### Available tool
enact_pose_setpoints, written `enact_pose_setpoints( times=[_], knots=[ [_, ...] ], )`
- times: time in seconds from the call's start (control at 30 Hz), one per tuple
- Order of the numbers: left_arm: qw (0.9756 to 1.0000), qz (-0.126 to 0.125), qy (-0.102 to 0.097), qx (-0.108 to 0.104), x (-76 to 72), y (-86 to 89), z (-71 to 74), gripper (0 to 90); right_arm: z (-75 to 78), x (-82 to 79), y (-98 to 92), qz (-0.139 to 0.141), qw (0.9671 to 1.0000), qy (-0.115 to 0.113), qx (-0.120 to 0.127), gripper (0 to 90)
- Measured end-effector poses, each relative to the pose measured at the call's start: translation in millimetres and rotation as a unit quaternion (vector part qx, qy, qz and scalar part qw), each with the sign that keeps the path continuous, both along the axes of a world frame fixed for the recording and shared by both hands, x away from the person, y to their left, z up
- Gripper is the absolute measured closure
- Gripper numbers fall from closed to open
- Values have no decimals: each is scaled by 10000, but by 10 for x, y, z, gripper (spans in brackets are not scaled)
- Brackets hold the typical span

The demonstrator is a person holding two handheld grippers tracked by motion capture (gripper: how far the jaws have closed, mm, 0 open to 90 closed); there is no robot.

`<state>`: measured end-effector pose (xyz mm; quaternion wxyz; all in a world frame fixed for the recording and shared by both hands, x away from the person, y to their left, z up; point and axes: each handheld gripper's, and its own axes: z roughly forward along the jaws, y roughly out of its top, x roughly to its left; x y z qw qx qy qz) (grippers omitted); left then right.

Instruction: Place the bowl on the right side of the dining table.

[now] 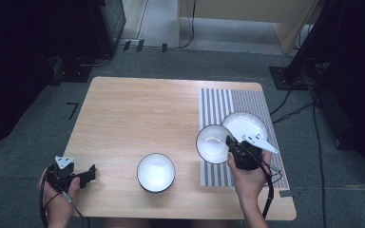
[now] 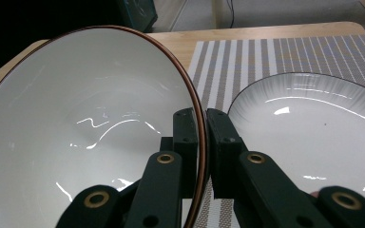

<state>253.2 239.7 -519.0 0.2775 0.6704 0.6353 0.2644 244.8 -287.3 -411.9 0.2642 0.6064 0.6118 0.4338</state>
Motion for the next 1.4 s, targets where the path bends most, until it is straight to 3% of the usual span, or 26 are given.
enact_pose_setpoints(
  times=[0.77, 1.4],
  knots=[
    [10000, -45, -7, -10, -2, -16, -3, 0, 18, 215, -258, -229, 9997, -10, 20, 846],
    [10000, -38, -12, -13, -1, -17, -3, 0, -32, 371, -563, -630, 9980, 21, 8, 846]
  ],
)
